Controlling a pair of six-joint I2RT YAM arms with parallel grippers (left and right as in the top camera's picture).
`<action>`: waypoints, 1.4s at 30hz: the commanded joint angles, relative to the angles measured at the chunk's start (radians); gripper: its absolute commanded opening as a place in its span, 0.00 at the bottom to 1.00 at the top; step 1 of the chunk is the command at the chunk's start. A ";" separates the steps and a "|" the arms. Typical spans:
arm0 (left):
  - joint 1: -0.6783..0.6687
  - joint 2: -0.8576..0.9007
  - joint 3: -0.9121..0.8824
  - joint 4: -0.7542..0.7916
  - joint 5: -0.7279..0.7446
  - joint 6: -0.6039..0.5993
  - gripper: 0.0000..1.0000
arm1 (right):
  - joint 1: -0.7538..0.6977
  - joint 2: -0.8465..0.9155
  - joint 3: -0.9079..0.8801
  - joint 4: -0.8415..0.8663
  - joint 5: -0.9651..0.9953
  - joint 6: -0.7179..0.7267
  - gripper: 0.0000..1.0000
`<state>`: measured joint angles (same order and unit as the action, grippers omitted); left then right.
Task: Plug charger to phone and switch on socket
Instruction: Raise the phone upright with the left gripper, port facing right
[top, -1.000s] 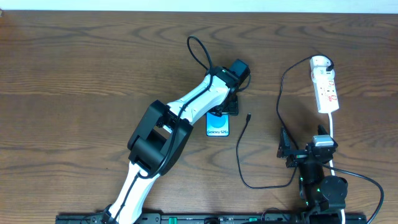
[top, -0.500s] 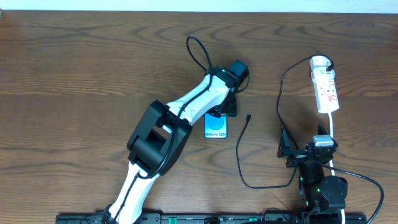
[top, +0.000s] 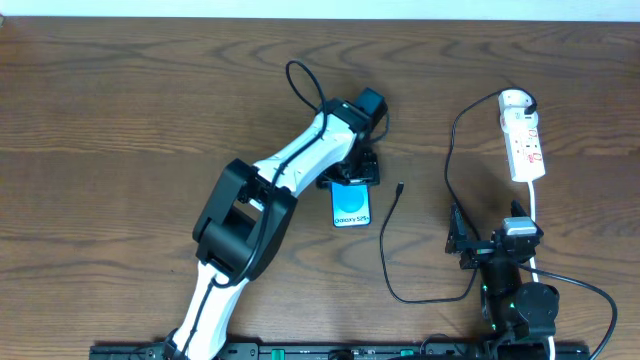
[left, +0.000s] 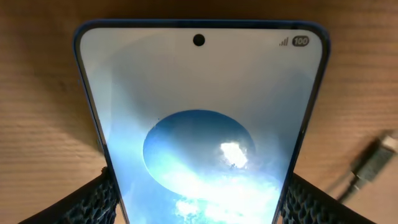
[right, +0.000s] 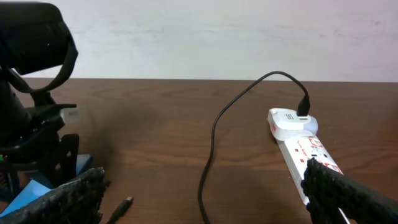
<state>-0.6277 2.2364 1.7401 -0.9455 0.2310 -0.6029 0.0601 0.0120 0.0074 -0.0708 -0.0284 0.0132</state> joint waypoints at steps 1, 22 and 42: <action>0.034 -0.049 -0.001 -0.018 0.175 0.012 0.77 | -0.006 -0.005 -0.002 -0.004 0.004 -0.011 0.99; 0.277 -0.049 -0.002 -0.019 1.342 0.151 0.77 | -0.006 -0.005 -0.002 -0.004 0.004 -0.011 0.99; 0.383 -0.084 -0.002 -0.060 1.342 -0.068 0.77 | -0.006 -0.005 -0.002 -0.004 0.004 -0.011 0.99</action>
<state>-0.2710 2.2311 1.7401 -0.9897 1.5135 -0.6491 0.0601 0.0120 0.0071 -0.0704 -0.0284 0.0132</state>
